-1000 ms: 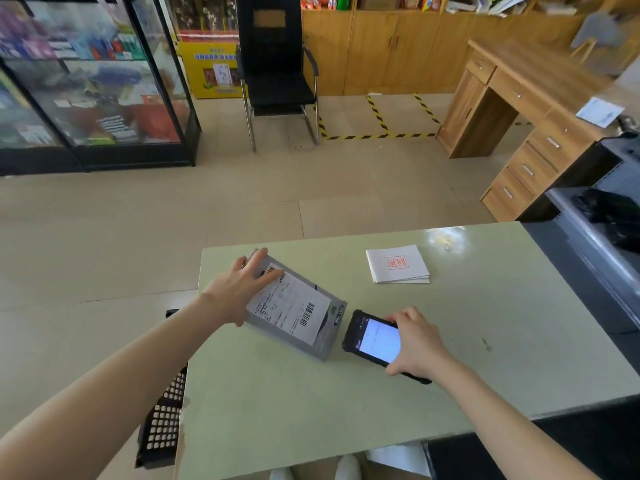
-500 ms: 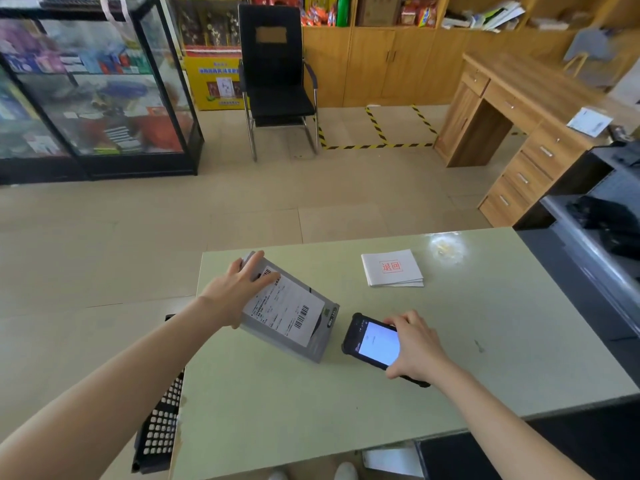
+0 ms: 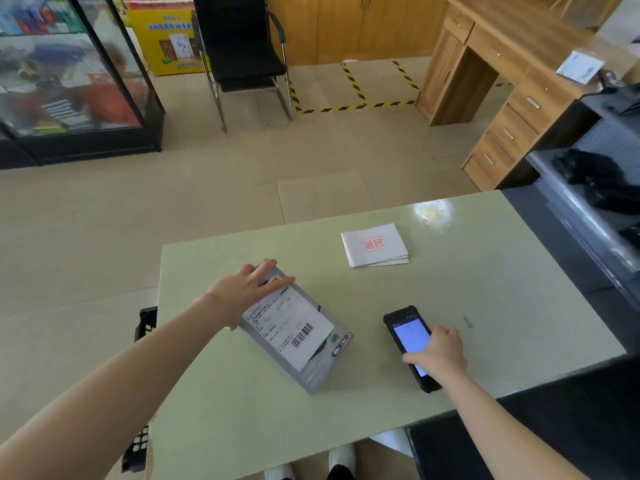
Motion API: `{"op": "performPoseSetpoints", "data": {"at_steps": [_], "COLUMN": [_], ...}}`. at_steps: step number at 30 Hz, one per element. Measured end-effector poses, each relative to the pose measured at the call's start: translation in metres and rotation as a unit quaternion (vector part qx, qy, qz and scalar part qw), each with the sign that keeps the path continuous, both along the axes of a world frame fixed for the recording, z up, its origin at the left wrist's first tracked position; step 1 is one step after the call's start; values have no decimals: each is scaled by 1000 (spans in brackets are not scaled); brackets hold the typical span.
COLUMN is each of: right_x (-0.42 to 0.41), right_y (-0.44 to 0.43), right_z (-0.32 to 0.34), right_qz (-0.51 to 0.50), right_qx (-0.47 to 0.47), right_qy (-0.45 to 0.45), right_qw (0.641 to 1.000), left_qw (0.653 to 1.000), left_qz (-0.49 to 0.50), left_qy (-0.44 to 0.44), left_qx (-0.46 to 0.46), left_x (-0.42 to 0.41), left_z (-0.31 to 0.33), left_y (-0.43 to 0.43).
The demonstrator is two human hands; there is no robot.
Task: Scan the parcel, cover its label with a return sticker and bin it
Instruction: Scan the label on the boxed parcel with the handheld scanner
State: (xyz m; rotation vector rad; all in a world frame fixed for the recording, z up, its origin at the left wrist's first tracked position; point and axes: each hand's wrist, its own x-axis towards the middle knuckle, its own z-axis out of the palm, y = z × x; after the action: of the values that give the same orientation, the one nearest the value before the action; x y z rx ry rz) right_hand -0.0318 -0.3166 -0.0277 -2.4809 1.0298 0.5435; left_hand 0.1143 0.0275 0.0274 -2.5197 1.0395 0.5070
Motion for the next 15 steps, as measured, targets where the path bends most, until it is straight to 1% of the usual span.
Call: {"op": "performPoseSetpoints", "data": {"at_steps": [6,10,15], "right_x": [-1,-2,-5], "right_y": [-3,-4,-6], "right_z": [-24,-32,-37], "right_qz": [-42,-45,-26], "right_qx": [-7,8,23], "right_qy": [-17,-24,-18], "right_qw": [999,999,999], "left_qw": [998,996,996], "left_qz": [-64,-91,-91], "left_qy": [-13,-12,-4], "left_qx": [22,23,-15], "left_x": [20,24,24], "left_z": [-17,-28,-39], "left_y": [-21,-28,-28]}}
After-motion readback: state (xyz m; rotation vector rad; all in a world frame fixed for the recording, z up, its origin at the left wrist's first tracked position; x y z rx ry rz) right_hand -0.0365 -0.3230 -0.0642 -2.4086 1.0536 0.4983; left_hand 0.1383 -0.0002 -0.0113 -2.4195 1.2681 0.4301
